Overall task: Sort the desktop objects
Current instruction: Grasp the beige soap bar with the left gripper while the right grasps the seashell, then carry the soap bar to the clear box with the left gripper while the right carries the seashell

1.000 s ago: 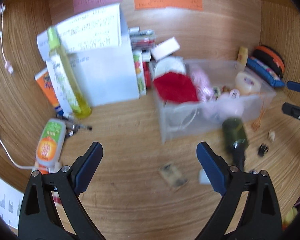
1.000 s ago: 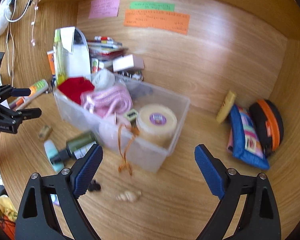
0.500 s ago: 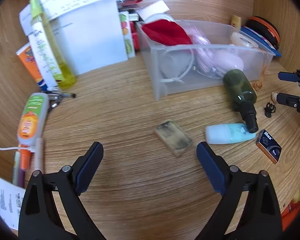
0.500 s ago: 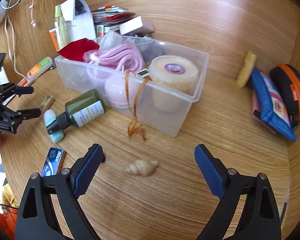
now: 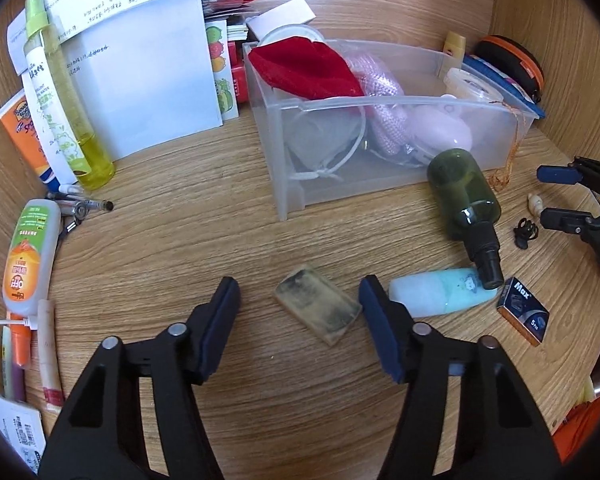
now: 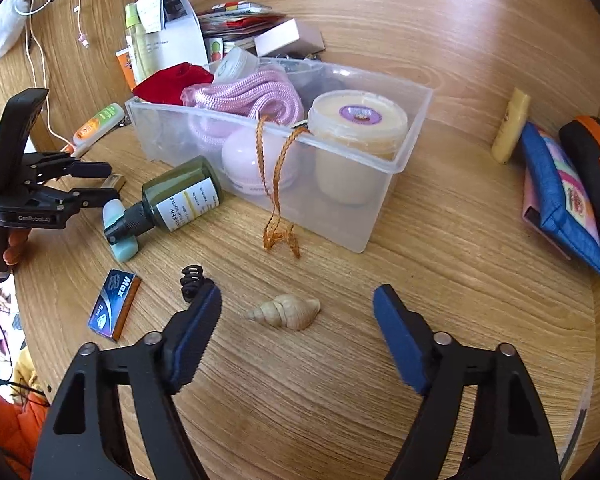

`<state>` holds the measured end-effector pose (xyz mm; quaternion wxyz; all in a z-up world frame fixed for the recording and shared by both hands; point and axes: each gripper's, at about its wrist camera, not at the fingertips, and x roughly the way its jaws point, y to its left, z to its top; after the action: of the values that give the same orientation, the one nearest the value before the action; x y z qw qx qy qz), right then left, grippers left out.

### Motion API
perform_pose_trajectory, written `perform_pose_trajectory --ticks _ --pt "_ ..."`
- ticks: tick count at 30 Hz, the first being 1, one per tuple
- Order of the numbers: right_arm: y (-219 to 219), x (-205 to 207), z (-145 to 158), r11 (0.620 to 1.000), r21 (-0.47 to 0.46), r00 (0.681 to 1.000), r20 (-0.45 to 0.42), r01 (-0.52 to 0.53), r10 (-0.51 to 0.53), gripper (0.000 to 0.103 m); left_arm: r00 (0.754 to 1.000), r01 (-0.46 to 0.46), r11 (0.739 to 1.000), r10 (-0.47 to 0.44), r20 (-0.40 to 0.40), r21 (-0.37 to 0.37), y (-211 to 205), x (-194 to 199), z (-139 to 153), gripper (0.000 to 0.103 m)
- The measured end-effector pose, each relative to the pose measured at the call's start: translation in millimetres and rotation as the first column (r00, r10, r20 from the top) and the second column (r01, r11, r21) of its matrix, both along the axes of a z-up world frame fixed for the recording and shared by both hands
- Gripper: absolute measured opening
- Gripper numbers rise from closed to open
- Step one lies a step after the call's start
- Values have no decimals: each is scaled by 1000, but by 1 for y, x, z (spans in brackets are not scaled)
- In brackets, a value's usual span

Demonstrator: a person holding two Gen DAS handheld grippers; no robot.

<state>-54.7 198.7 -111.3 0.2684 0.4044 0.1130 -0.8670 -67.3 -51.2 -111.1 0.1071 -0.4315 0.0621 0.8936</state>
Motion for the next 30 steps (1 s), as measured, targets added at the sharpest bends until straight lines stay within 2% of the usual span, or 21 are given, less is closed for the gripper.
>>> perform_pose_trajectory --ticks 2,6,10,14,15,21,30 --pt "0 -1 -1 1000 -8 1000 17 -8 8 73 1000 7 1000 -7 -10 -10 2 2 0 58" --pt "-3 -3 -6 1000 -4 998 52 -25 25 61 1000 21 1000 -21 -14 -7 3 4 1 50" --pt "-6 -2 -8 999 12 998 52 -34 33 58 999 30 1000 -30 -13 3 2 6 1 45" --pt "-7 -2 -7 999 27 999 39 -32 31 44 1000 23 1000 -23 -17 1 2 5 1 45" --pt "-7 -1 -7 999 30 999 36 -29 28 37 1000 18 1000 -19 -20 -2 2 6 1 45" --pt "-7 1 -6 999 39 1000 10 -22 21 37 999 -15 1000 15 -39 -14 -2 6 2 44" --pt "1 9 17 1000 13 998 -68 -5 6 37 995 -67 997 65 -69 -29 -3 11 7 44"
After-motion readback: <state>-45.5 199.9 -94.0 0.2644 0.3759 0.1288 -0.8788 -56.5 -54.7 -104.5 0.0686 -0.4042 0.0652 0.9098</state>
